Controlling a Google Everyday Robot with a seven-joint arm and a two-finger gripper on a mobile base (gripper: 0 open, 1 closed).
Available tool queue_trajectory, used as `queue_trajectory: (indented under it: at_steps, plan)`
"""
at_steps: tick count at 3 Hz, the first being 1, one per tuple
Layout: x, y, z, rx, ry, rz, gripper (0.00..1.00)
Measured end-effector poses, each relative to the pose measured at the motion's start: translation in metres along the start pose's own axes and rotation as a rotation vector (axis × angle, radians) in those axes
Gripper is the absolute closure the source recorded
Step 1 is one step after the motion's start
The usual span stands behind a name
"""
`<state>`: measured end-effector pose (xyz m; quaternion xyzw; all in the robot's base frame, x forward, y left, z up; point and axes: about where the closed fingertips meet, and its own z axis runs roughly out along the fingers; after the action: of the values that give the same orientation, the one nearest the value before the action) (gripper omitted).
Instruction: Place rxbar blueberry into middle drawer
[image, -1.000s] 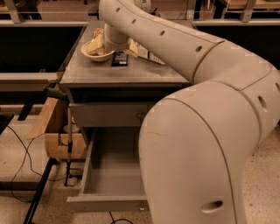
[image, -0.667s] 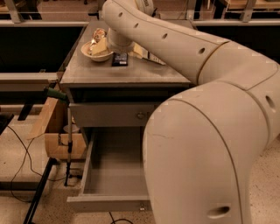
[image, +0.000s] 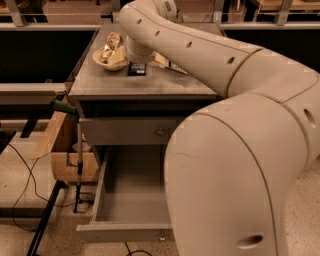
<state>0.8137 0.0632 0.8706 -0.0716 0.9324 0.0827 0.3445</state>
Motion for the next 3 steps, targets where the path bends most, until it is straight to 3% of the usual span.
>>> queue_trajectory:
  at_steps: [3]
  plan:
    - [0.0014,-0.0072,0.0108,0.039,0.000,-0.031,0.00]
